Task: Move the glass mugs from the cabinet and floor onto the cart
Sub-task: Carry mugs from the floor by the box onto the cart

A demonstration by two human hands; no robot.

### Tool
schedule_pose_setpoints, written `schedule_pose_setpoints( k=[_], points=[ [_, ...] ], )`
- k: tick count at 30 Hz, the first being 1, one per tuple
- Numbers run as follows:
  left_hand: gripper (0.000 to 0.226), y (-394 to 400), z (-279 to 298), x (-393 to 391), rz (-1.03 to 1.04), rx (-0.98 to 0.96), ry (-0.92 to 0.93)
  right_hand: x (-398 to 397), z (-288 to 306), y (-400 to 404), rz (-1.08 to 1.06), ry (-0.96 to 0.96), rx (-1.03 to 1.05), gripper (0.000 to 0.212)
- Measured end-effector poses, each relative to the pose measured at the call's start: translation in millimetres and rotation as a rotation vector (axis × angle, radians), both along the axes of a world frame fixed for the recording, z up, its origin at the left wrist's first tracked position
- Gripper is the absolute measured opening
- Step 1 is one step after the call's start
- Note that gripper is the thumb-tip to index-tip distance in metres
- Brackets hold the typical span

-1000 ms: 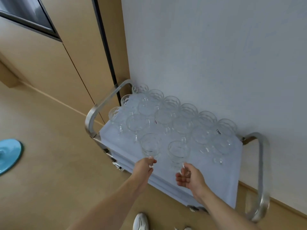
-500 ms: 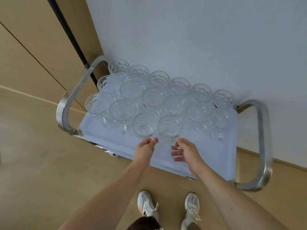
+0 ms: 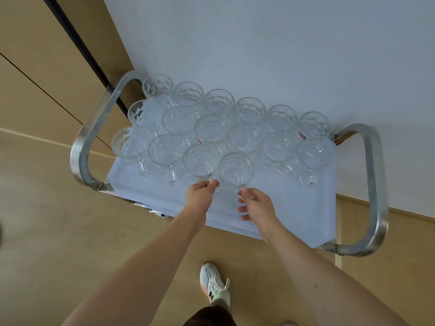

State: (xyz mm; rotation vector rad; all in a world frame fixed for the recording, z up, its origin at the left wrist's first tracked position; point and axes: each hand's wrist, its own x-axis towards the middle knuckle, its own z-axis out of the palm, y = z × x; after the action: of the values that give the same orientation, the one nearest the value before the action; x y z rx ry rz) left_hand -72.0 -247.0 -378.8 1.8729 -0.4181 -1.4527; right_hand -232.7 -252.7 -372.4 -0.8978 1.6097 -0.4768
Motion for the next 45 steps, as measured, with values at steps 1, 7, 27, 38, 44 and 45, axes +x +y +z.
schedule_pose_setpoints(
  k=[1,7,27,38,44,45],
  points=[
    [0.021,1,2,-1,0.006,0.007,-0.032,-3,1,1,0.001,0.005,-0.007,0.027],
    [0.032,15,25,-17,0.077,0.030,-0.235,-37,10,15,-0.046,-0.007,-0.019,0.018],
    [0.068,56,172,-336,-0.772,-0.509,-0.771,-340,144,96,-0.080,0.308,-0.483,0.042],
    [0.068,120,185,-583,-1.293,-0.944,-0.836,-568,160,238,-0.395,0.638,-0.453,0.049],
    [0.066,191,181,-702,-1.546,-1.146,-0.724,-655,157,336,-0.644,0.755,-0.311,0.051],
    [0.066,203,181,-719,-1.593,-1.194,-0.716,-666,155,352,-0.691,0.766,-0.286,0.052]
  ],
)
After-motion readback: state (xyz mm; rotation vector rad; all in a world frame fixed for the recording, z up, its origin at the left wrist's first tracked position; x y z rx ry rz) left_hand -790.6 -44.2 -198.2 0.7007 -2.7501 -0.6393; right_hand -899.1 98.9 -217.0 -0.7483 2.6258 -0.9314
